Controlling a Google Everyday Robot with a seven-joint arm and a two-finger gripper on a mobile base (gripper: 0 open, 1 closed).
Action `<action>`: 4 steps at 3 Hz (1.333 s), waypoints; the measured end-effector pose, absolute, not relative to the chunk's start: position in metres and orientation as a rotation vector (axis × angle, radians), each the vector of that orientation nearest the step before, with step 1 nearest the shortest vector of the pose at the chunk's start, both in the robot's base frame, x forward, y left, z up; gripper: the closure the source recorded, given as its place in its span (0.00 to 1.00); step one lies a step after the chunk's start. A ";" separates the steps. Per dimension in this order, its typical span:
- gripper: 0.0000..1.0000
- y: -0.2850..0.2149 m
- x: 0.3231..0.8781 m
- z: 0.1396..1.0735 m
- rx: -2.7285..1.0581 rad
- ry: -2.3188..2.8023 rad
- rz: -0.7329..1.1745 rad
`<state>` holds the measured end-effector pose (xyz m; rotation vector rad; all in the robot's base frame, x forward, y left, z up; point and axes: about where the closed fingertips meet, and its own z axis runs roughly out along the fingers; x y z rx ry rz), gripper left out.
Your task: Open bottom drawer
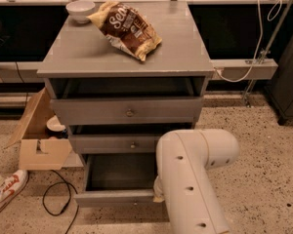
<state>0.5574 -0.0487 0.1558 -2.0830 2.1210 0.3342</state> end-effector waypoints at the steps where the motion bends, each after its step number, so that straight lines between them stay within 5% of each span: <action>1: 0.83 -0.049 0.551 0.155 -2.078 2.117 0.340; 2: 0.52 -0.049 0.551 0.155 -2.078 2.117 0.340; 4: 0.06 -0.049 0.549 0.155 -2.084 2.090 0.383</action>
Offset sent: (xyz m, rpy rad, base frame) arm -0.0060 -0.0001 -0.0011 0.0068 -0.0006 -0.0007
